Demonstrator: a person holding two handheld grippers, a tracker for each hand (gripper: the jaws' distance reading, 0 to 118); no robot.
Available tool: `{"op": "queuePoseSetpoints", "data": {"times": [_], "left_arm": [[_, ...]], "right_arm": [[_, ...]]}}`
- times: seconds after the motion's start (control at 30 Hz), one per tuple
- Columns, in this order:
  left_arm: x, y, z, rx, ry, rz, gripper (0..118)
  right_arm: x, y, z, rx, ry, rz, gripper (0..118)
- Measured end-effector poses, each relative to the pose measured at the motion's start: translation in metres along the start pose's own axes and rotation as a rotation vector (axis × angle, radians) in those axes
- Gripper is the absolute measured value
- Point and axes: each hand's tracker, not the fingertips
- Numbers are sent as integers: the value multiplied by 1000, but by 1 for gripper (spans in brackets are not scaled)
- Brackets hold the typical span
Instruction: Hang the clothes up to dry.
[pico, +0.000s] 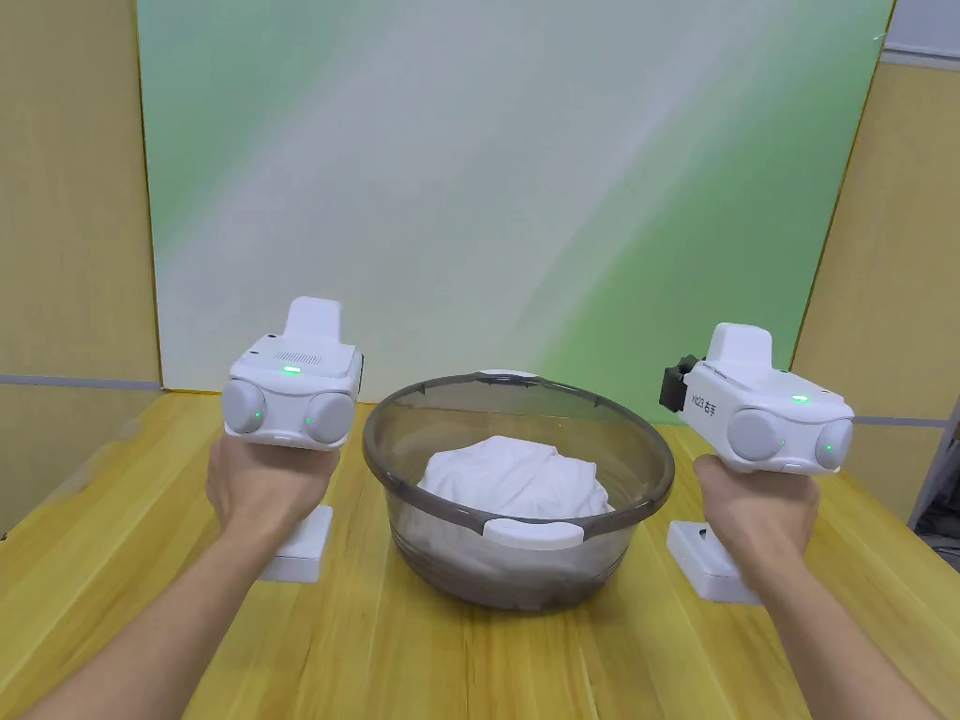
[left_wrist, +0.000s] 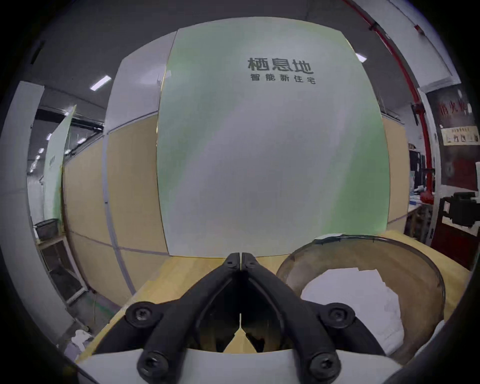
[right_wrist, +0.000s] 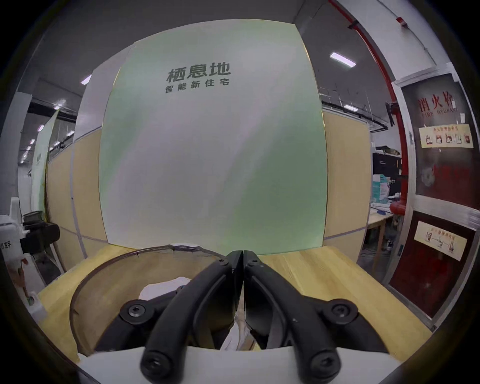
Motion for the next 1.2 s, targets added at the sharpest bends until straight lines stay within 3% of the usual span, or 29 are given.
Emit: {"op": "queuePoseSetpoints", "data": {"times": [0.07,0.17,0.27,0.33,0.4,0.47,0.6,0.7,0.8,0.87,0.93,1.0,1.1,1.2], "left_arm": [[-4,-1,4,-10,-19,4,0],[-23,0,11,-2,-16,18,0],[-50,7,23,61,-18,29,0],[-68,4,34,64,19,23,0],[-87,2,45,80,40,31,0],[-106,-5,51,56,52,56,0],[-144,-24,55,4,132,62,0],[-164,-40,60,-21,139,115,0],[-166,-50,63,-49,145,78,0],[-166,-54,66,-50,145,79,0],[-165,-59,66,-50,128,112,0],[-162,-61,64,-62,114,122,0],[-150,-62,56,-64,91,97,0],[-133,-61,50,-57,62,77,0]], "right_arm": [[-2,2,6,5,6,1,6],[-29,18,22,29,138,-24,6],[-86,44,37,44,318,28,6],[-134,59,40,-56,427,58,6],[-181,58,43,-68,596,98,6],[-226,50,43,-106,656,100,6],[-309,9,27,-222,692,238,6],[-347,-33,2,-399,725,268,6],[-371,-65,-21,-476,659,361,6],[-378,-81,-37,-538,636,395,6],[-378,-91,-50,-606,605,347,6],[-372,-94,-58,-595,606,334,6],[-360,-95,-65,-627,495,338,6],[-343,-96,-73,-609,469,338,6]]}}
